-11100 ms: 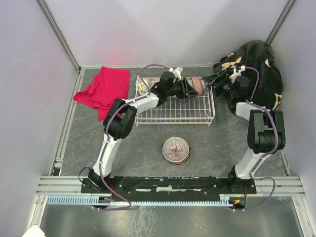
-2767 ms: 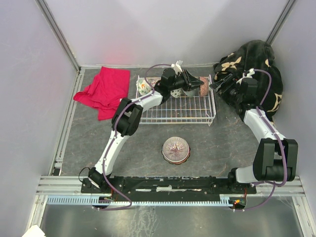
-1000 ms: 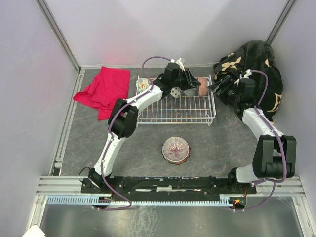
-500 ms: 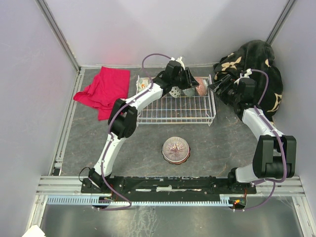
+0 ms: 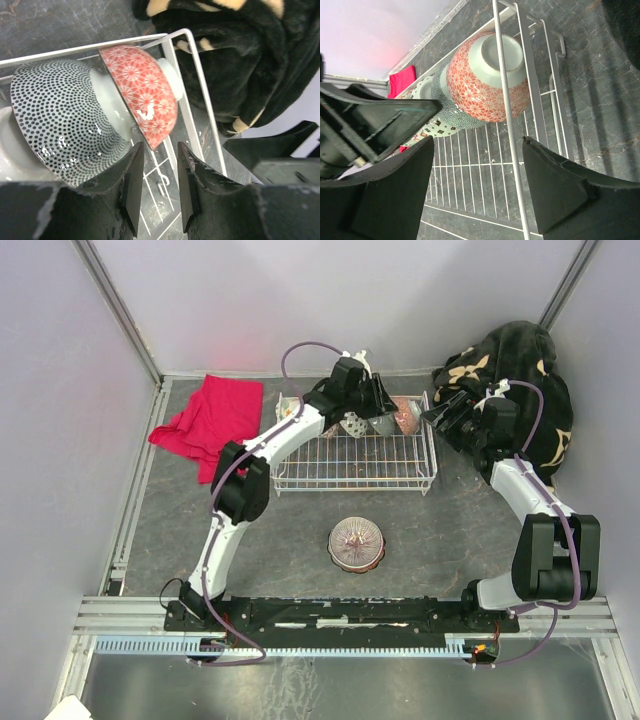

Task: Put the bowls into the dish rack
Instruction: Place the bowl in the dish rack, then pick up the bowl from the center of the board.

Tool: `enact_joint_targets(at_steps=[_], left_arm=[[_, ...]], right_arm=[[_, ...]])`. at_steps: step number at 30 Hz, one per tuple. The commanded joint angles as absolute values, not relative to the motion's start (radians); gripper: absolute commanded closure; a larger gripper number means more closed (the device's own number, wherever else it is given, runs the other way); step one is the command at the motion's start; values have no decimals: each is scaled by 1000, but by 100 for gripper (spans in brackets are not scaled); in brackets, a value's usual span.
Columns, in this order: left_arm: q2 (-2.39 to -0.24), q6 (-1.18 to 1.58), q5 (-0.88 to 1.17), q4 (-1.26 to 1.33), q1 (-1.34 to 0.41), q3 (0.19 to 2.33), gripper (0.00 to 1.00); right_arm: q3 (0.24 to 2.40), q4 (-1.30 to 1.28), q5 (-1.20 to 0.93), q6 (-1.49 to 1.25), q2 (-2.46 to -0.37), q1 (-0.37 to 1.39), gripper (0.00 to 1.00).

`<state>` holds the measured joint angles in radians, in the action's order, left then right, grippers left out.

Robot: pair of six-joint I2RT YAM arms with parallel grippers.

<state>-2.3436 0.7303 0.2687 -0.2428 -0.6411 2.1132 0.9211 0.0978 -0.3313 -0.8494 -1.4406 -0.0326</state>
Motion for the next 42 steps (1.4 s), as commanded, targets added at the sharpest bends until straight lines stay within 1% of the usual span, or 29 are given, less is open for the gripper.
enact_joint_targets(at_steps=[1, 6, 11, 20, 23, 24, 25, 26, 27, 29, 32, 38, 42], left_arm=[[-2197, 661, 251, -228, -649, 2095, 60], [-2084, 638, 250, -194, -656, 1983, 60], [-1933, 603, 237, -178, -665, 1866, 56], [-1684, 493, 179, -248, -670, 1639, 47], [-1598, 451, 145, -261, -670, 1534, 38], [-1567, 437, 132, -261, -670, 1496, 28], [-1537, 423, 114, -262, -672, 1461, 16], [-1511, 415, 81, -260, -678, 1422, 7], [-1479, 409, 33, -244, -695, 1382, 4], [-1426, 417, 17, -175, -714, 1291, 1], [-1386, 416, -2, -144, -740, 1220, 1], [-1312, 358, -197, -129, -854, 1084, 1], [-1305, 332, -279, -124, -872, 1047, 1]], right_arm=[[925, 135, -333, -843, -1401, -28, 20], [928, 118, -336, -838, -1384, -28, 19], [937, 62, -355, -829, -1341, -29, 17], [944, -116, -418, -771, -1185, -28, 12], [955, -195, -428, -741, -1133, -29, 9], [953, -211, -435, -732, -1116, -28, 7], [953, -231, -437, -718, -1101, -28, 5], [959, -261, -432, -698, -1083, -29, 3], [963, -302, -424, -678, -1062, -29, 0], [966, -352, -405, -646, -1025, -28, 1], [952, -394, -379, -627, -965, -28, 1], [873, -374, -364, -640, -871, -27, 1], [856, -372, -381, -656, -843, -26, 1]])
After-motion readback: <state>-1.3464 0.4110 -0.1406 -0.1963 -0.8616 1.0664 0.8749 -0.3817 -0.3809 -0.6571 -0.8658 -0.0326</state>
